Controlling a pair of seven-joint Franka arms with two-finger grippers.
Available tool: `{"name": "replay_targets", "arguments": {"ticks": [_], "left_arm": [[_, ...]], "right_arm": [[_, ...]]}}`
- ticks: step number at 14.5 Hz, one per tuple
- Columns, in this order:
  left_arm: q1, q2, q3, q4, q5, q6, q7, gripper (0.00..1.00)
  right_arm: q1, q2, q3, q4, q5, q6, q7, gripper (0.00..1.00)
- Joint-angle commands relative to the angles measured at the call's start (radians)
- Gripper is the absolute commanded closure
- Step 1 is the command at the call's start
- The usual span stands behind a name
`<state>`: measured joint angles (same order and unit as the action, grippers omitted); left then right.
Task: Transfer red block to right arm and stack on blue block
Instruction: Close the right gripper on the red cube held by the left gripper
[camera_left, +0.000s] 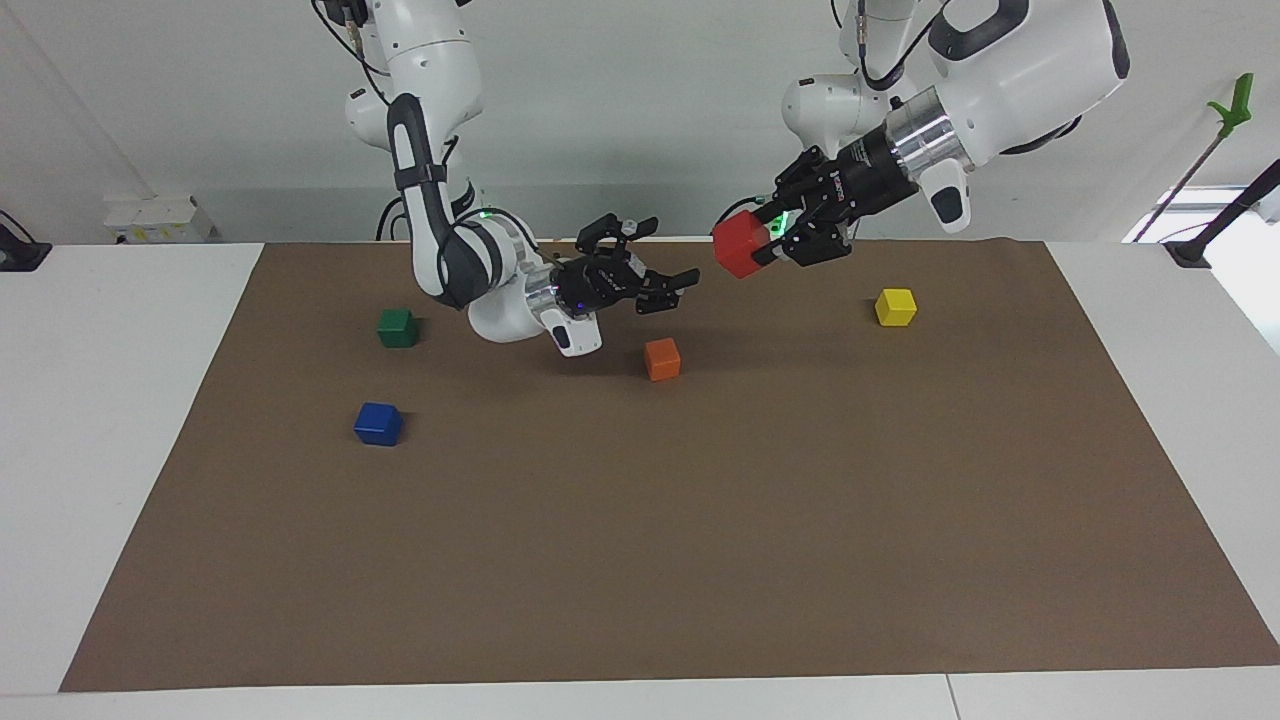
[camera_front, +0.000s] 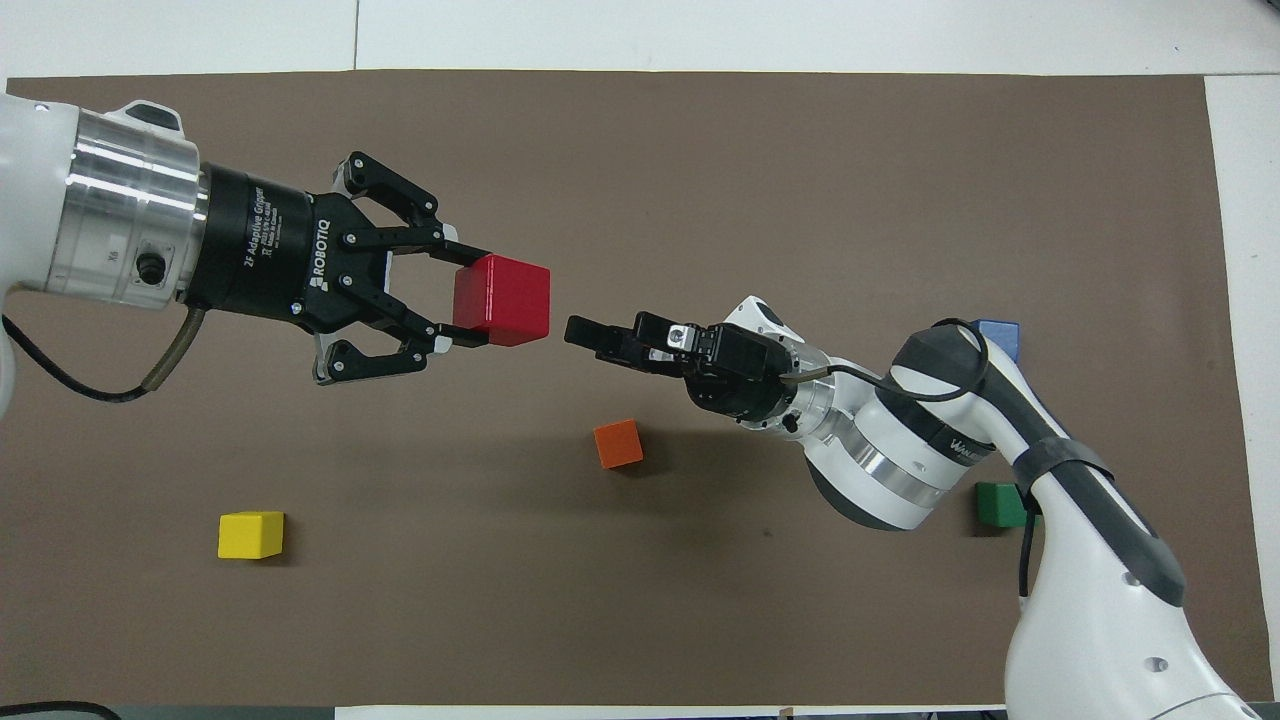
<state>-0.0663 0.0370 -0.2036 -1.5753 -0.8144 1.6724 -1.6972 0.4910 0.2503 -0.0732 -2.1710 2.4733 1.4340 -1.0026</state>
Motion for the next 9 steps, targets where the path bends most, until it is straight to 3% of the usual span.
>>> {"name": "replay_targets", "arguments": {"ticks": [1,9], "left_arm": [[-0.007,-0.023,-0.011,-0.022,-0.043,-0.005,0.016,0.82],[-0.029,-0.035,-0.028,-0.043,-0.043,0.032,0.016,0.82]], "right_arm": [[0.009,0.029,0.004,0.043,0.030,0.032,-0.043,0.00],[0.061,0.040,0.010,0.106,0.137,0.085,-0.051,0.00]]}}
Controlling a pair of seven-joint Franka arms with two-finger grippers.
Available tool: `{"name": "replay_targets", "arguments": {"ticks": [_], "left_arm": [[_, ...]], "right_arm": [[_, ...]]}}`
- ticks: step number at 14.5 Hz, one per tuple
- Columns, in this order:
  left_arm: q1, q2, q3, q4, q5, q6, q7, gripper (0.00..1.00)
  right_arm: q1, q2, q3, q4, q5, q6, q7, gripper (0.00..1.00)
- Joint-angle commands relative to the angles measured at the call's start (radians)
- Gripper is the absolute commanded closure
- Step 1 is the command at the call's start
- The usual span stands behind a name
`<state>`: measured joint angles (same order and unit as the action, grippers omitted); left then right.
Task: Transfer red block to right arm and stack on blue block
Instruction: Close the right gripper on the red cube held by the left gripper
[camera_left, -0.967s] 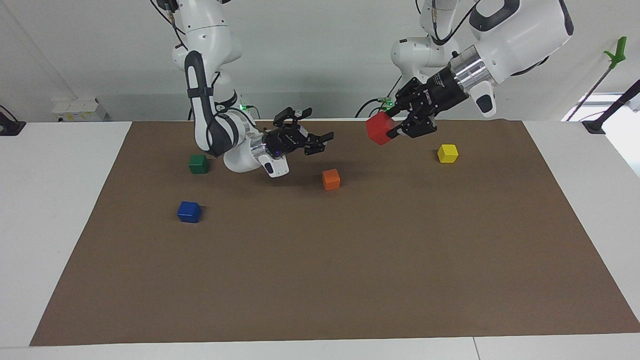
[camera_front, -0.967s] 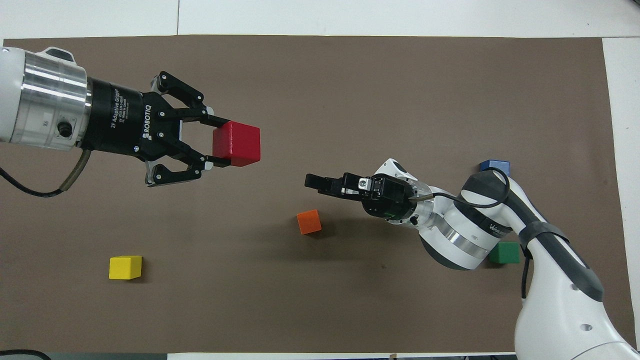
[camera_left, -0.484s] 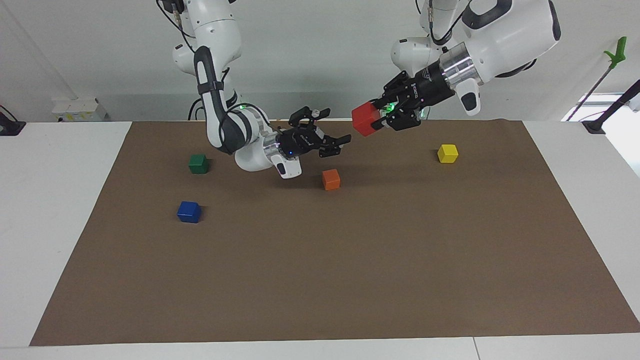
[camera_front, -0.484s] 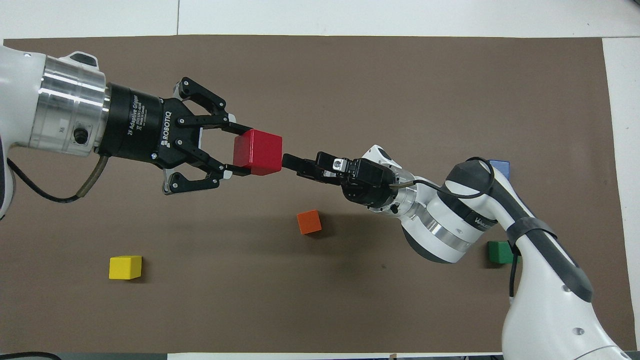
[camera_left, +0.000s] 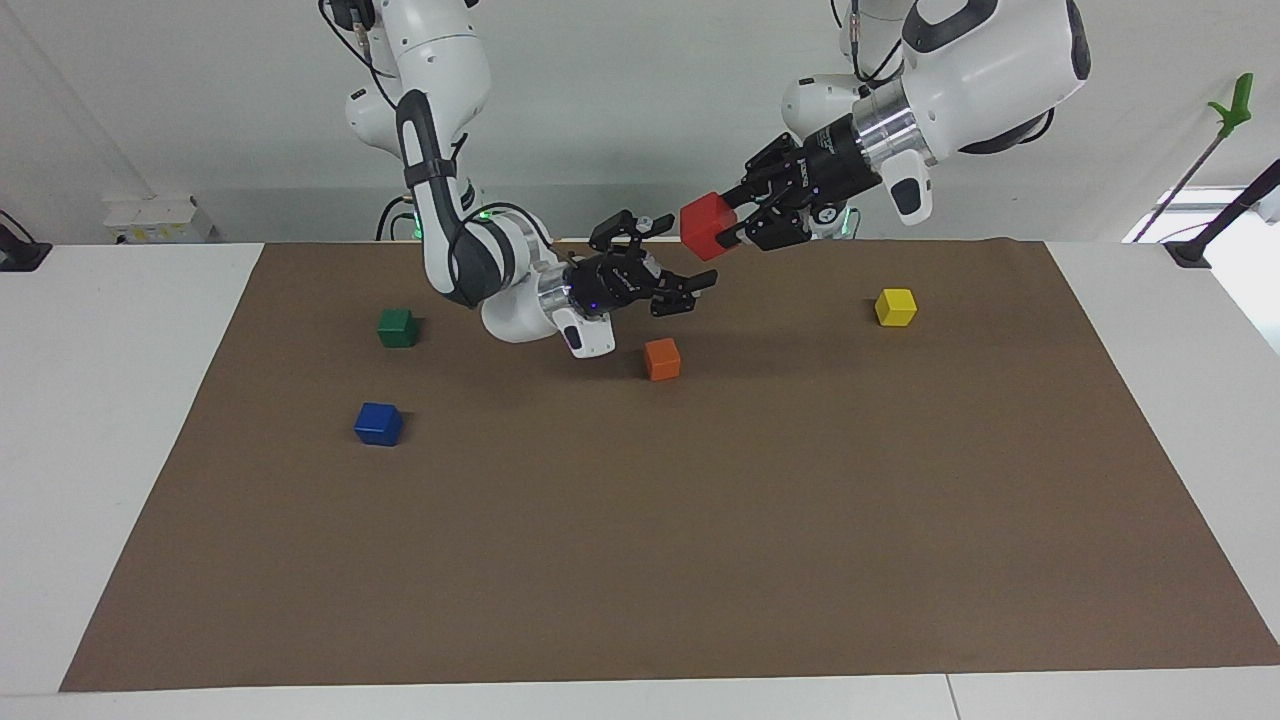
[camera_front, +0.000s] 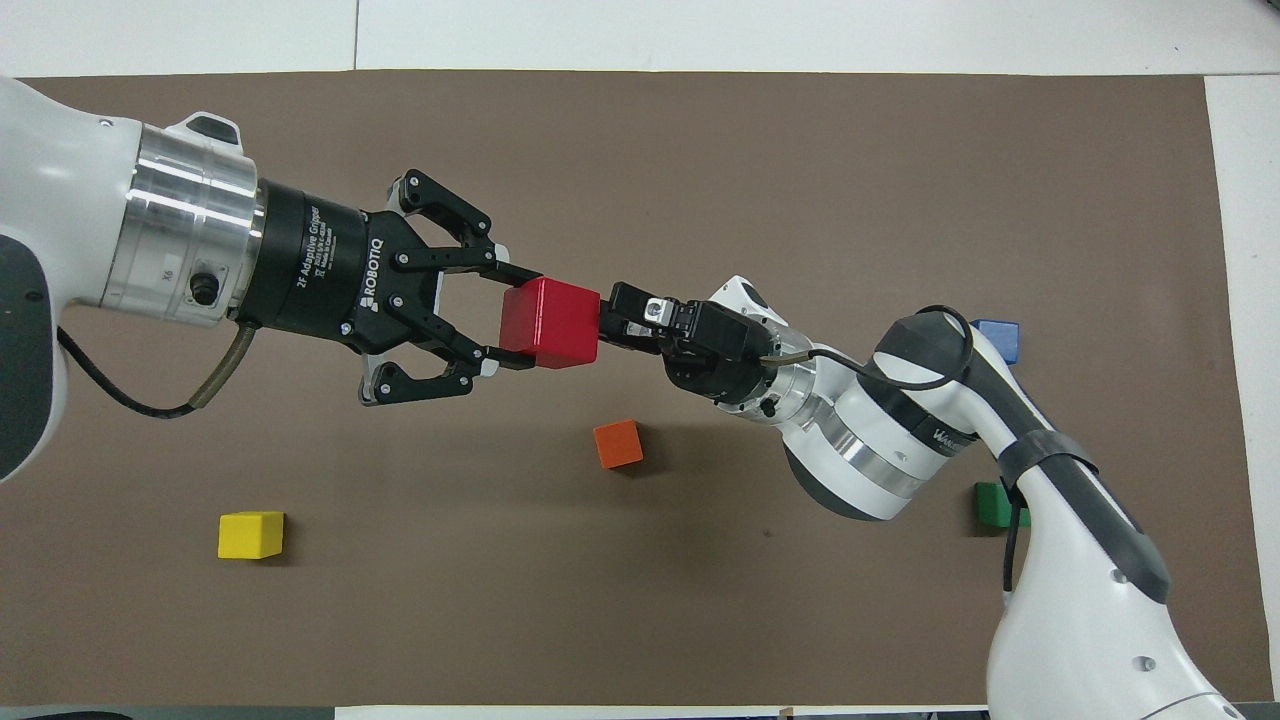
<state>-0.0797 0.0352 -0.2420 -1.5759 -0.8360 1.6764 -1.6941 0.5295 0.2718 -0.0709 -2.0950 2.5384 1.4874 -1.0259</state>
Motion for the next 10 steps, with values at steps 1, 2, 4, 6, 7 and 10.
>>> {"name": "replay_targets", "arguments": {"ticks": [1,2,4,6,7,10], "left_arm": [[-0.015,-0.035,0.010,-0.042,-0.021,0.029,0.013,0.82],[-0.015,-0.035,0.010,-0.042,-0.021,0.026,0.013,0.82],[-0.017,-0.035,0.010,-0.042,-0.021,0.026,0.013,0.82],[-0.017,-0.035,0.010,-0.042,-0.020,0.026,0.013,0.82],[-0.017,-0.035,0.010,-0.042,-0.020,0.028,0.011,0.82],[-0.029,-0.035,0.007,-0.042,-0.015,0.032,0.013,0.81]], "right_arm": [[0.029,0.020,0.006,0.032,0.076,0.031,-0.028,0.00],[0.027,0.021,0.006,0.032,0.076,0.033,-0.026,0.00],[0.027,0.021,0.008,0.032,0.076,0.037,-0.005,0.01],[0.027,0.023,0.006,0.029,0.071,0.039,0.036,0.02],[0.027,0.023,0.006,0.027,0.068,0.039,0.040,0.02],[0.027,0.012,0.008,0.021,0.065,0.037,0.053,0.16]]}}
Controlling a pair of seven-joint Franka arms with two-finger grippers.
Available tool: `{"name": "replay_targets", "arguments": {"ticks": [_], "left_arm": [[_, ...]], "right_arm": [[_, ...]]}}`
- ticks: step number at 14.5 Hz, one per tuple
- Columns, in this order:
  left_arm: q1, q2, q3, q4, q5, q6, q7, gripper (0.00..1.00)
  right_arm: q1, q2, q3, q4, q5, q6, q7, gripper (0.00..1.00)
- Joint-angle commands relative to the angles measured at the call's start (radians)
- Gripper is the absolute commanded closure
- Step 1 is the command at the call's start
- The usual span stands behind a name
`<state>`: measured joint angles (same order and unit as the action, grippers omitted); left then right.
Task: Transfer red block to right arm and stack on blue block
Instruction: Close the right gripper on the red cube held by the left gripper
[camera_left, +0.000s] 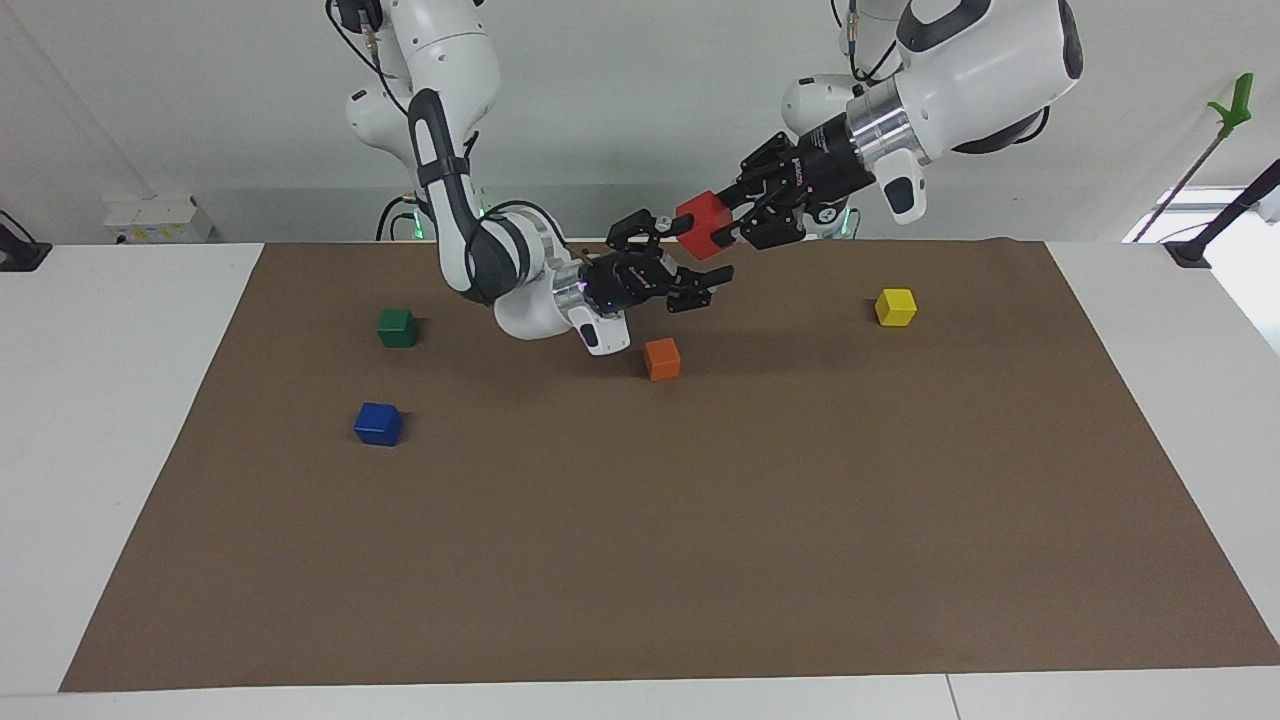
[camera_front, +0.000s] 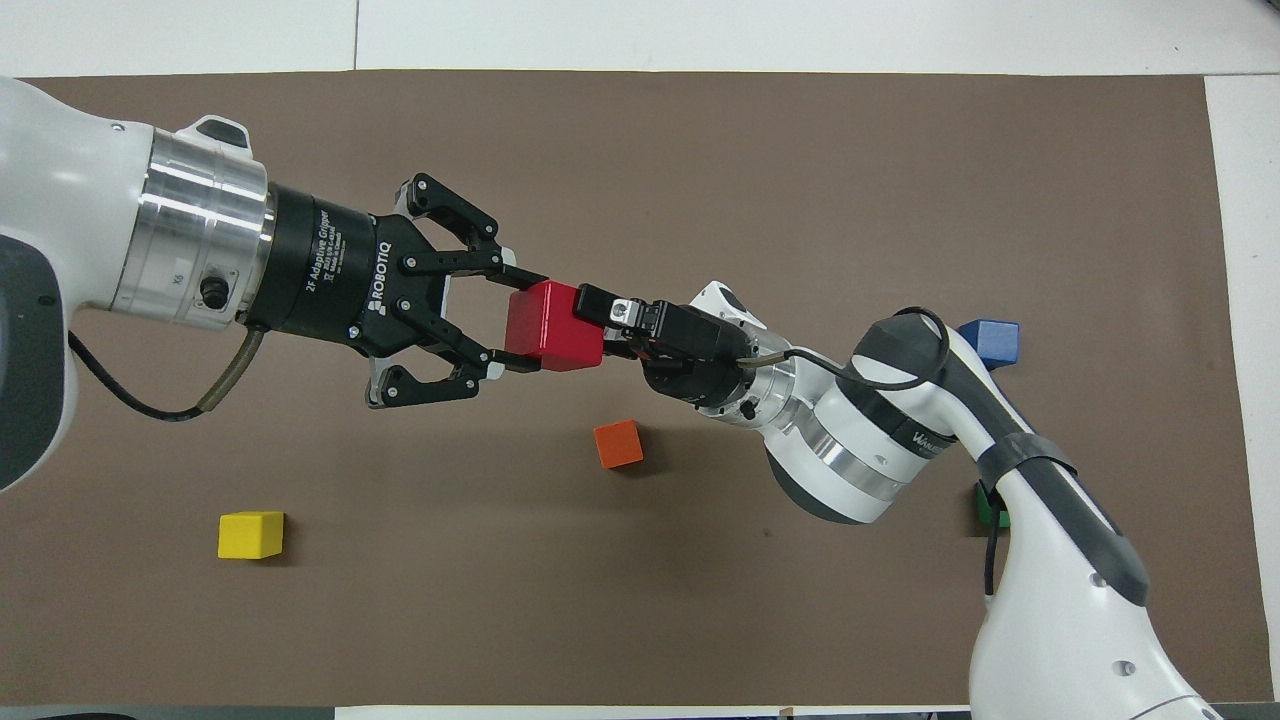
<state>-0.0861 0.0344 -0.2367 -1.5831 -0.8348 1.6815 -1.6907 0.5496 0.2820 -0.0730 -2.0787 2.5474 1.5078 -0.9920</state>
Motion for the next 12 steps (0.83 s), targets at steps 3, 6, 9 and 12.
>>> {"name": "replay_targets", "arguments": {"ticks": [3,6,9,12], "left_arm": [[-0.024,-0.034,0.002,-0.035,-0.015,0.029,0.009,0.81],[-0.024,-0.034,0.002,-0.035,-0.013,0.029,0.009,0.81],[-0.026,-0.034,0.000,-0.035,-0.013,0.029,0.011,0.80],[-0.026,-0.033,0.000,-0.032,-0.007,0.032,0.011,0.64]], "right_arm": [[0.010,-0.007,0.009,-0.003,0.056,0.018,0.021,0.29],[0.018,-0.007,0.010,-0.003,0.056,0.022,0.038,1.00],[0.020,-0.007,0.010,-0.003,0.054,0.020,0.049,1.00],[0.016,-0.010,0.010,-0.003,0.054,0.020,0.049,1.00]]}}
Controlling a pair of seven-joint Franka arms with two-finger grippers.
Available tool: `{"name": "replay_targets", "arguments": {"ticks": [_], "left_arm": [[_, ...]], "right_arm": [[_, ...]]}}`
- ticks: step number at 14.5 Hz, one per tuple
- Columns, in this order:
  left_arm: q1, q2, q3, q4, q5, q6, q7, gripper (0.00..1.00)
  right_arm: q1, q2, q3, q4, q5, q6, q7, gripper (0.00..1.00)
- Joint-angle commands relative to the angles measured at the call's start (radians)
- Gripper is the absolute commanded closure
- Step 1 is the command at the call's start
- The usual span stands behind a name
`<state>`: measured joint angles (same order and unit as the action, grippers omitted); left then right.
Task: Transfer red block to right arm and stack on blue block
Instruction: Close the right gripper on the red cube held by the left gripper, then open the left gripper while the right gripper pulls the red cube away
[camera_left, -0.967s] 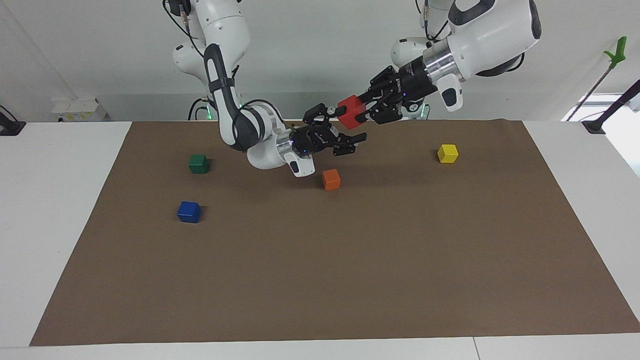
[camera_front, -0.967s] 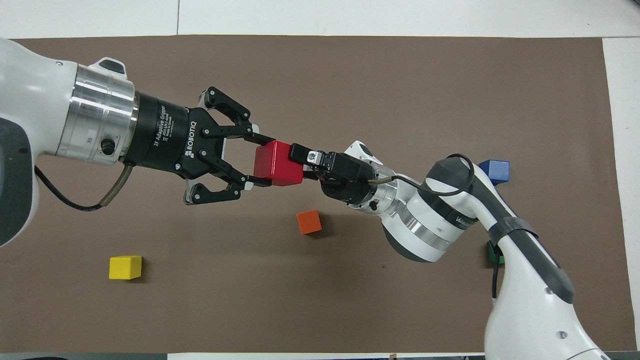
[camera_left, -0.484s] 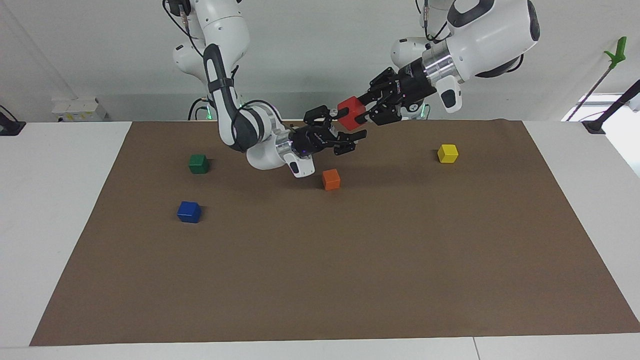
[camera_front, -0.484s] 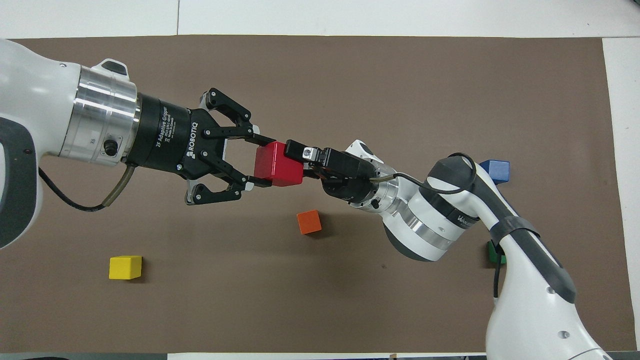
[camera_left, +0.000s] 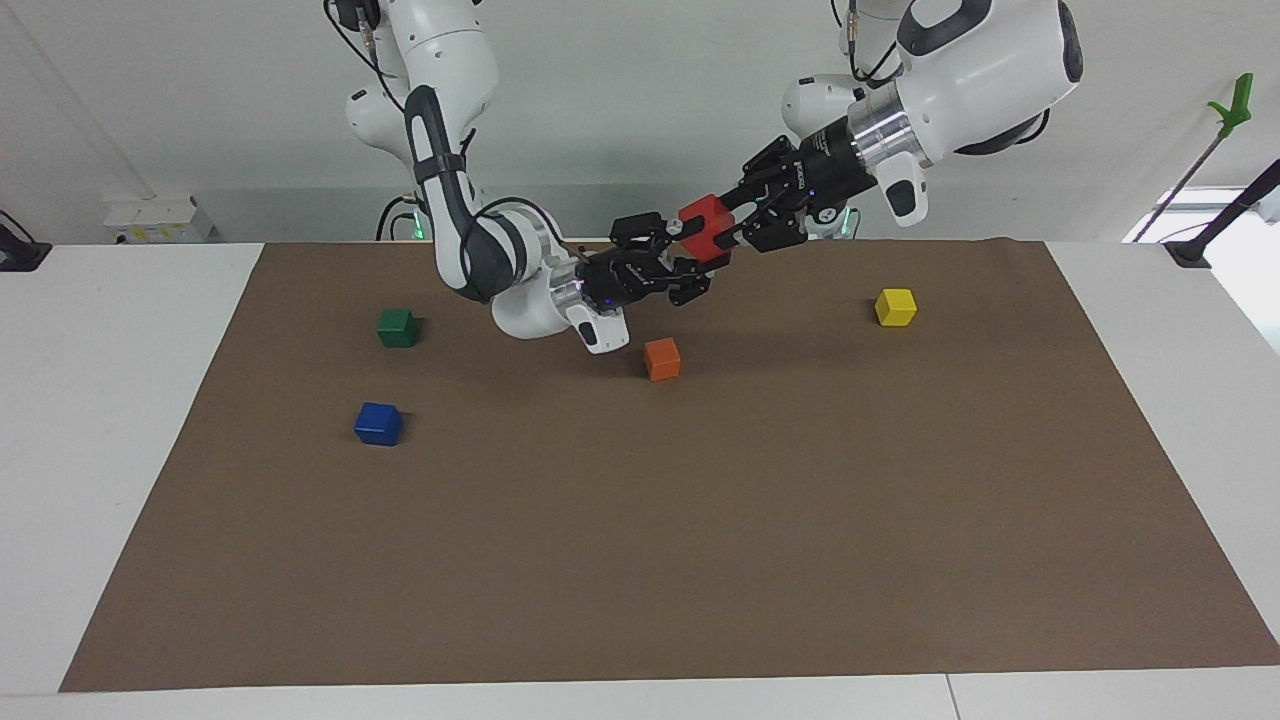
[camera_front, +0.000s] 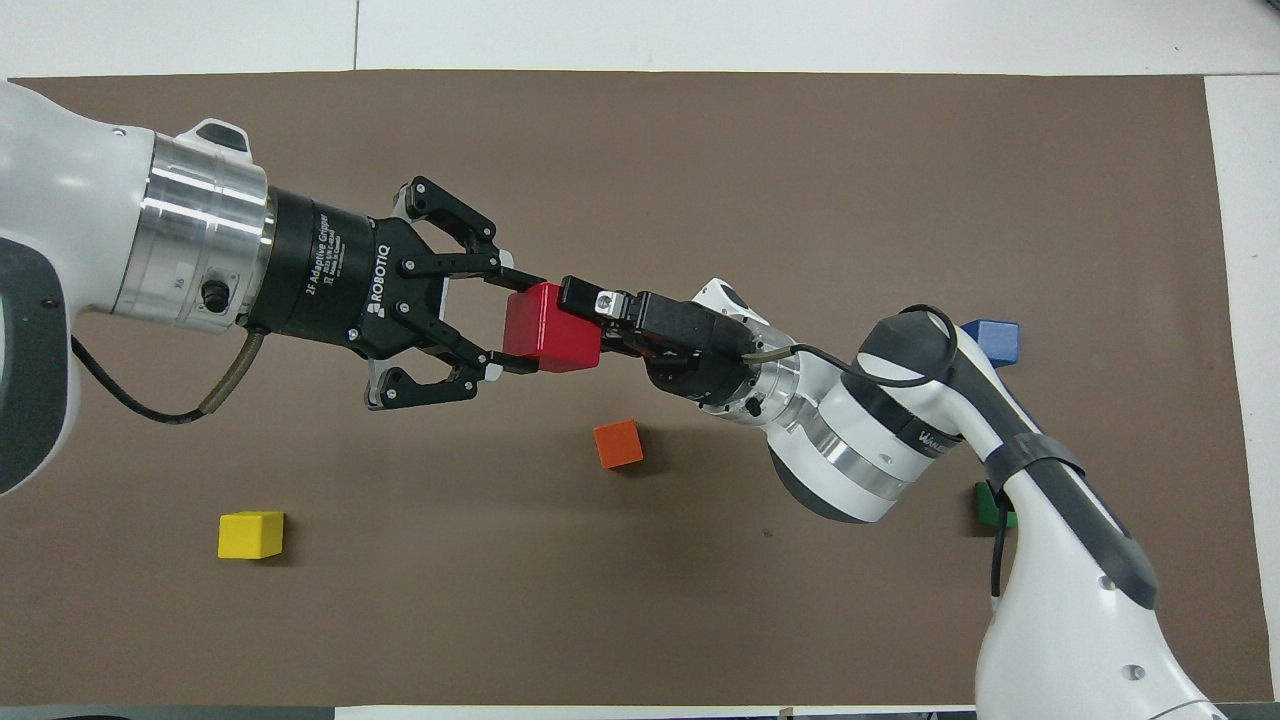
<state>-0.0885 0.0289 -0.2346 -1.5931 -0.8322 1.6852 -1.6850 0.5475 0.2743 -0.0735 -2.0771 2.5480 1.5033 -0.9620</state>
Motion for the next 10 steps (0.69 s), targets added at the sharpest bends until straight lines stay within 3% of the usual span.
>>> {"name": "replay_targets", "arguments": {"ticks": [1,2,8,10], "left_arm": [[-0.025,-0.027,-0.002,-0.021,-0.008,0.030,0.004,0.31],[-0.031,-0.027,-0.002,-0.019,-0.008,0.031,-0.001,0.00],[-0.031,-0.029,0.000,-0.014,0.042,0.056,-0.018,0.00],[-0.030,-0.030,0.000,-0.011,0.048,0.056,-0.018,0.00]], "right_arm": [[0.015,-0.003,0.011,-0.003,0.054,0.022,0.022,1.00],[0.014,-0.003,0.011,-0.003,0.052,0.022,0.022,1.00],[0.003,-0.003,0.008,-0.003,0.035,0.017,0.029,1.00],[-0.049,-0.006,0.009,-0.004,-0.064,0.023,0.044,1.00]]}}
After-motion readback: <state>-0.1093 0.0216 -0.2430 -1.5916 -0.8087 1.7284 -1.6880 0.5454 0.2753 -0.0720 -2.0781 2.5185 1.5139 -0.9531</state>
